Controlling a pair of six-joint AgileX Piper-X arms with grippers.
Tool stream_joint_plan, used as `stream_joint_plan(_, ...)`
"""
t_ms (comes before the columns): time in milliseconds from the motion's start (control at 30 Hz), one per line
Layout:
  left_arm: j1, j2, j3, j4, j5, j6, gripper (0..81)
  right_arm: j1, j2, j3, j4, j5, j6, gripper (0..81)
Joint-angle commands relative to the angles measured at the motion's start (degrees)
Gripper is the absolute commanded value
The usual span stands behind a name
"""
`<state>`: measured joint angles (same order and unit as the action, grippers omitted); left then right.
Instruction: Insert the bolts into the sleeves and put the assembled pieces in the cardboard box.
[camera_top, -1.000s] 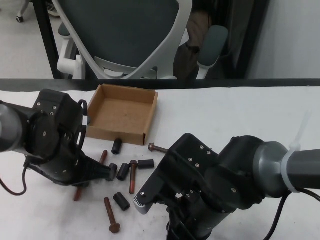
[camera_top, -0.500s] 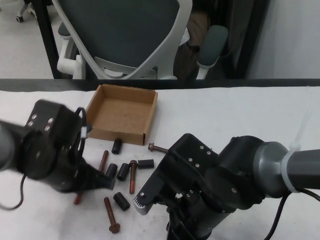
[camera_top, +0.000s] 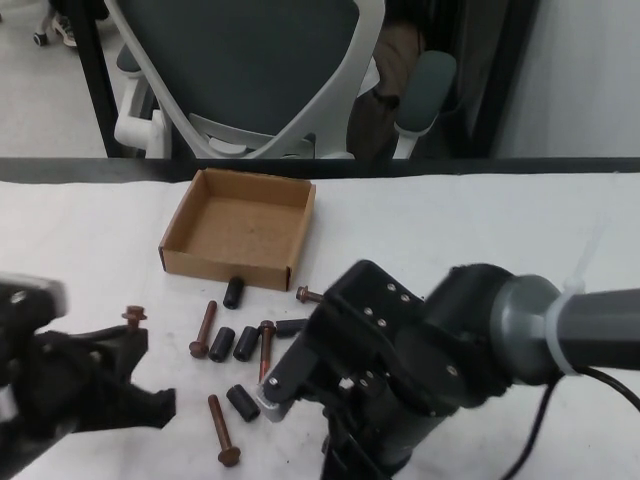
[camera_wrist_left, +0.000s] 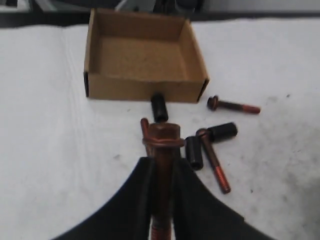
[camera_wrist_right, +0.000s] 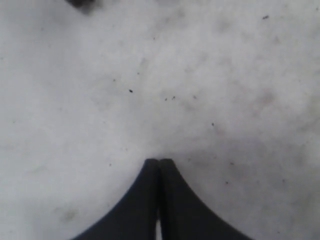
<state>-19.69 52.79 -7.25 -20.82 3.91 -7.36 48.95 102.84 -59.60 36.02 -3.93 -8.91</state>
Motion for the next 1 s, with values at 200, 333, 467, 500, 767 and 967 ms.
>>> stream_joint_plan(200, -0.2, -9.9, 2.4, -2.1, 1.5, -0.8, 0.8, 0.6, 0.1, -11.6, 4.3, -0.1, -0.9, 1.9)
stream_joint_plan(333, -0.2, -10.2, 2.4, -1.9, 1.6, -0.8, 0.8, 1.2, 0.5, -15.3, 7.0, -0.1, -1.7, 17.5)
stream_joint_plan(467, -0.2, -10.7, 2.4, -1.9, 1.3, 0.4, 0.8, 1.8, 2.0, -17.0, 7.5, 0.3, -1.1, 38.2)
stream_joint_plan(500, -0.2, -11.1, 2.4, -1.7, 1.3, 1.1, 0.8, 1.8, 2.6, -17.2, 7.7, 0.4, -0.9, 40.2)
stream_joint_plan(767, -0.2, -18.8, 2.4, 6.0, 0.1, 10.3, 0.8, 2.8, 8.9, -20.8, 9.6, 1.9, -0.1, 37.1)
stream_joint_plan(967, -0.2, -25.3, 2.4, 10.0, 0.1, 10.4, 0.8, 3.5, 13.5, -24.1, 9.7, 1.9, -0.1, 37.1)
